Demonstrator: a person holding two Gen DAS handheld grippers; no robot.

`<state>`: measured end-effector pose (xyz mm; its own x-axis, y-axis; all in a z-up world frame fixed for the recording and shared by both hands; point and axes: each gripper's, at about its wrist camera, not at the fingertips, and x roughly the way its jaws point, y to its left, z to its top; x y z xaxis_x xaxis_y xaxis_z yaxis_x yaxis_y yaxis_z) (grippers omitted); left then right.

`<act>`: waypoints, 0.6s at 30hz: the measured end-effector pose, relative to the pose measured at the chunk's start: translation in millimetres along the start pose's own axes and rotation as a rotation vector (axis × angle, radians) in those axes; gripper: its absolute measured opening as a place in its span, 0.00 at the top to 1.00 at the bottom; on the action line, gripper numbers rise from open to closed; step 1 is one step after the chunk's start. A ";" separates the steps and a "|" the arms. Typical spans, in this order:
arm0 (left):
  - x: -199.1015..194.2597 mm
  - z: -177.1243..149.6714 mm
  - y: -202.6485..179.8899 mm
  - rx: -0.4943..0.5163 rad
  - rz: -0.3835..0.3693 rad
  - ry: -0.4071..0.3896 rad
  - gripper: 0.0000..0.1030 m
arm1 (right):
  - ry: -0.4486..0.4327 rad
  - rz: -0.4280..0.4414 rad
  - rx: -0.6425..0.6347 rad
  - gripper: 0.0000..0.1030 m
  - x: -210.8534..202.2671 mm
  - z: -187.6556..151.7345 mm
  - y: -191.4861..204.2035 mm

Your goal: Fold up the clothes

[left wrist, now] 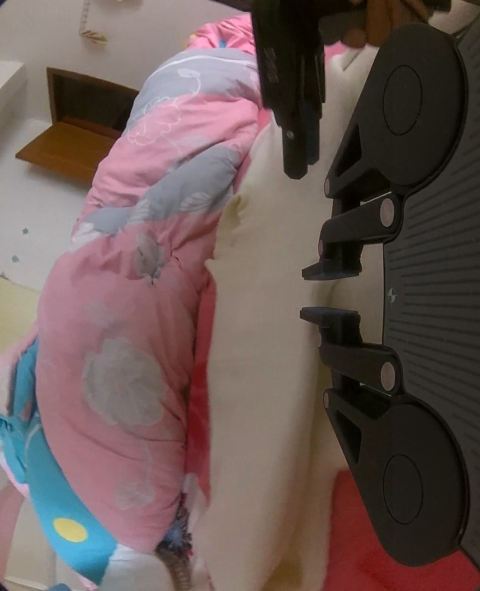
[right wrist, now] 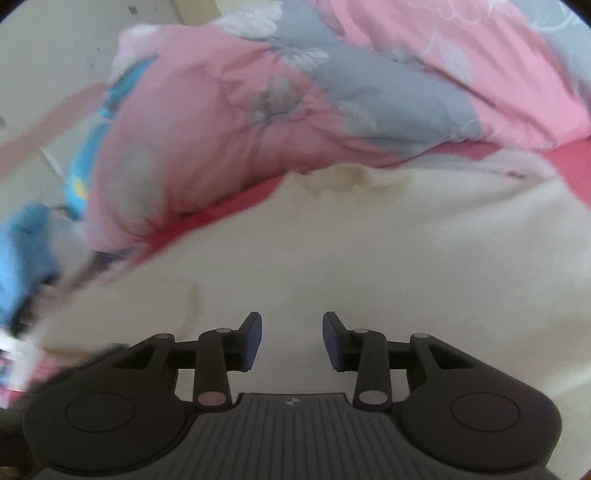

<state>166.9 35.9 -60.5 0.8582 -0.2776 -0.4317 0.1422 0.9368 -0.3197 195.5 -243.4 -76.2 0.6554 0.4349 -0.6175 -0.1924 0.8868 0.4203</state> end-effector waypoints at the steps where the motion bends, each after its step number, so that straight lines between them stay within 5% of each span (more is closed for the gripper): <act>1: -0.9 -0.2 2.3 -0.013 -0.004 -0.003 0.85 | 0.020 0.039 0.020 0.62 -1.3 0.5 4.4; 6: -1.2 -0.8 12.9 -0.076 -0.007 0.000 0.85 | 0.134 0.221 0.161 0.61 13.2 5.6 23.5; 18: -0.1 -4.3 37.8 -0.245 -0.007 0.013 0.85 | 0.359 0.294 0.496 0.62 77.9 -12.1 31.8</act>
<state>170.0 70.4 -76.1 0.8509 -0.2880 -0.4393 0.0227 0.8557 -0.5169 231.6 -179.5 -119.0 0.3276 0.7478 -0.5775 0.0885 0.5842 0.8067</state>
